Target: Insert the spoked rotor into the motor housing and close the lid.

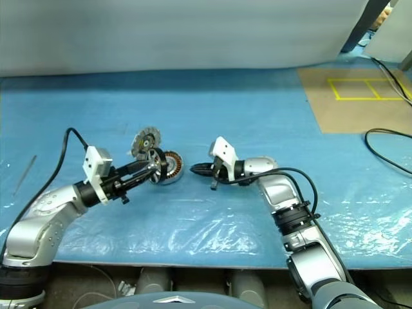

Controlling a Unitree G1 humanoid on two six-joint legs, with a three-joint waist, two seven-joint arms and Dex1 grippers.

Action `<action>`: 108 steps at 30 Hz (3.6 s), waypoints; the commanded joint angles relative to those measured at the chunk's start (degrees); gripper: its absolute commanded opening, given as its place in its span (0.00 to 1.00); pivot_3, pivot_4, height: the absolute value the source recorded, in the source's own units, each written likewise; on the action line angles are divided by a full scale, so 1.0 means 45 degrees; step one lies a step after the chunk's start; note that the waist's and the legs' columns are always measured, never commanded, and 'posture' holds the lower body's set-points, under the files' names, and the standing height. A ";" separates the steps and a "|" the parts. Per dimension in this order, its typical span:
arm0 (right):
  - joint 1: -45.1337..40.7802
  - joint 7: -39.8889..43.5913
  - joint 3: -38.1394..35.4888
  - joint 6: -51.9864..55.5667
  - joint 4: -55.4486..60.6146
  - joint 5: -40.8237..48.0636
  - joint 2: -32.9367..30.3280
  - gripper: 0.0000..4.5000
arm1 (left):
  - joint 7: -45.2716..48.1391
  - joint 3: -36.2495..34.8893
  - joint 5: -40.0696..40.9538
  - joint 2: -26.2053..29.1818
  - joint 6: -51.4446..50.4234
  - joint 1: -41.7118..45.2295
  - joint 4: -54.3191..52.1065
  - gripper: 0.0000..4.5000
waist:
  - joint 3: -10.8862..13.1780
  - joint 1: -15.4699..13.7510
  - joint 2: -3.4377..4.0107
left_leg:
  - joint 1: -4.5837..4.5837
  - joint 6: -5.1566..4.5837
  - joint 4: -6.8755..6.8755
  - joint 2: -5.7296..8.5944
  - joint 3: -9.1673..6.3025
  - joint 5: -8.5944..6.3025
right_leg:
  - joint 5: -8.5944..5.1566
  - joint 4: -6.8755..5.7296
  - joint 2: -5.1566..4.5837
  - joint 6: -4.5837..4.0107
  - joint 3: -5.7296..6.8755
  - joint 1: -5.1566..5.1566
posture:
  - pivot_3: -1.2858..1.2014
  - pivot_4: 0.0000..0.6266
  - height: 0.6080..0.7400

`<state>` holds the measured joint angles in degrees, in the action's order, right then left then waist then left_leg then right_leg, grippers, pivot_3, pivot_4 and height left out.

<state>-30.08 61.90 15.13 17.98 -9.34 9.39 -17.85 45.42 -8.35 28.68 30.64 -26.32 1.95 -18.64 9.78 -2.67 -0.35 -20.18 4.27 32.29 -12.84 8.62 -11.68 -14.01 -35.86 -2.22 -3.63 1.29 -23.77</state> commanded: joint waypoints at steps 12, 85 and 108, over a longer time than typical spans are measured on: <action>0.0245 0.0020 0.0185 -0.0628 0.0875 0.0197 -0.0220 0.00 | -0.1855 0.0166 -0.0505 -0.0075 -0.0428 0.0969 -0.0723 0.30 | 0.0000 0.0048 0.0001 | 0.0014 -0.0004 0.0006 0.0004 -0.0007 0.0002 | 0.0010 0.0007 -0.0002 0.0014 0.0000 0.0043 | 0.52 0.24 1.00; -0.0373 -0.0782 0.0583 -0.2123 -0.0616 -0.0686 0.0209 0.00 | -0.2583 0.1107 -0.0743 -0.1842 0.0335 0.0705 0.0752 0.02 | -0.0015 0.0034 0.0024 | 0.0038 -0.0017 0.0019 0.0005 -0.0012 0.0008 | -0.0016 0.0011 -0.0010 -0.0029 0.0003 0.0118 | 0.52 0.24 1.00; -0.0609 -0.0995 0.0657 -0.2659 -0.1174 -0.0851 0.0524 0.00 | -0.4323 0.0714 -0.1135 -0.2834 -0.0602 0.0686 0.0423 0.01 | -0.0016 0.0078 0.0024 | 0.0037 -0.0023 0.0029 0.0005 -0.0015 0.0012 | -0.0015 0.0005 -0.0009 -0.0030 0.0003 0.0120 | 0.52 0.24 1.00</action>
<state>-31.42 57.32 18.29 7.41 -15.17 5.61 -15.81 27.43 -1.42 21.82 18.39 -29.82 4.70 -14.78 9.71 -2.32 -0.24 -20.01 4.17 32.42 -12.81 8.56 -11.62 -14.07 -35.84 -2.26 -3.77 1.30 -23.22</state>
